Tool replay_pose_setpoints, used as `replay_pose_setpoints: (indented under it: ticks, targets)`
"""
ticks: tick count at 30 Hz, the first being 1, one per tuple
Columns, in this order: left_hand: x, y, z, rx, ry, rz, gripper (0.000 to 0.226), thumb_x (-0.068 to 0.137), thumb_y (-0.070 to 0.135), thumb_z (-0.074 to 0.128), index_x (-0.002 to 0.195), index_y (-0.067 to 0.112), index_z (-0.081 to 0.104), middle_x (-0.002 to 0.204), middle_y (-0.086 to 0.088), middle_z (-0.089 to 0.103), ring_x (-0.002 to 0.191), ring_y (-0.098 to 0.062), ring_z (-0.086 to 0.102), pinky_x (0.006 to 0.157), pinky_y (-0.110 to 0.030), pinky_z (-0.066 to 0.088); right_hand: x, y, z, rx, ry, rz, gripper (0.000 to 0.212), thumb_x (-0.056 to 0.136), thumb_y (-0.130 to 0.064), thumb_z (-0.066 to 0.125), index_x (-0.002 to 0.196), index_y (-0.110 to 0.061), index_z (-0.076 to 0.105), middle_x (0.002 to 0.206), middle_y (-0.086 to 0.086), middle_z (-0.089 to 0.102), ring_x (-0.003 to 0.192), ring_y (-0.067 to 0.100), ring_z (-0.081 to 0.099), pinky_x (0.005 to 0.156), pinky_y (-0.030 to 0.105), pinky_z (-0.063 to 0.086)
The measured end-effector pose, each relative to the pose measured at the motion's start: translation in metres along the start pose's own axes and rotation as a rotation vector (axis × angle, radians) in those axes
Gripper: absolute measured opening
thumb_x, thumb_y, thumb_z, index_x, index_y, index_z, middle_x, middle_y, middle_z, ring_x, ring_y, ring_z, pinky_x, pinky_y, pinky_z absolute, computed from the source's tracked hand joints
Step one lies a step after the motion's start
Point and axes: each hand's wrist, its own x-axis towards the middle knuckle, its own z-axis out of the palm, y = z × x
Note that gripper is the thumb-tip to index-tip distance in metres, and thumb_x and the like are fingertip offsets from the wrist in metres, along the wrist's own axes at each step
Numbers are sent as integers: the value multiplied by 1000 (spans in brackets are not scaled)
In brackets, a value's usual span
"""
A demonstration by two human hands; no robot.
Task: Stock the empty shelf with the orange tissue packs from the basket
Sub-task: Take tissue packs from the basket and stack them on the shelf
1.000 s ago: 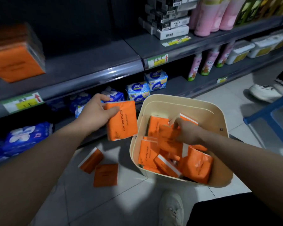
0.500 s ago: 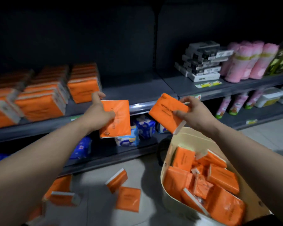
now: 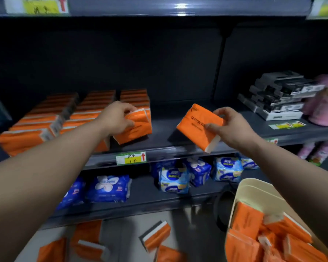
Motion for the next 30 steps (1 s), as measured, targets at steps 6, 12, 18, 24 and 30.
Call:
replay_pose_setpoints:
  ticks: [6, 12, 18, 24, 30]
  targets:
    - [27, -15, 13, 117, -46, 85, 47, 77, 18, 77, 122, 21, 63, 122, -2, 57, 112, -22, 55, 97, -28, 42, 22, -7, 20, 3, 1, -17, 34, 82, -21, 71, 111, -20, 53, 103, -1, 59, 77, 6, 54, 56, 21, 40]
    - [37, -25, 25, 230, -28, 169, 46, 77, 23, 76, 121, 24, 62, 124, 3, 61, 115, -19, 55, 97, -39, 46, 31, -10, 33, 27, -55, -14, 36, 83, -23, 71, 112, -24, 51, 105, -3, 57, 79, 5, 55, 52, 20, 41]
    - [33, -30, 30, 379, 81, 213, 50, 76, 36, 74, 123, 27, 59, 124, 2, 55, 111, -23, 48, 89, -38, 45, 34, -12, 41, -13, -97, -15, 48, 78, -20, 75, 119, -20, 51, 110, -1, 56, 89, 15, 57, 59, 21, 43]
    - [18, -37, 15, 411, 111, 107, 68, 72, 56, 70, 130, 26, 52, 124, -4, 53, 113, -27, 48, 91, -40, 42, 29, -28, 46, -40, -193, -98, 35, 76, -12, 76, 105, -22, 60, 89, -6, 60, 77, 8, 58, 60, 19, 44]
    - [-19, -57, -10, 223, 275, -52, 44, 84, 40, 61, 122, 18, 60, 121, -12, 59, 112, -34, 53, 92, -42, 45, 21, -53, 74, -8, -322, -202, 33, 73, -5, 76, 95, -26, 62, 78, -10, 60, 65, -1, 56, 58, 10, 44]
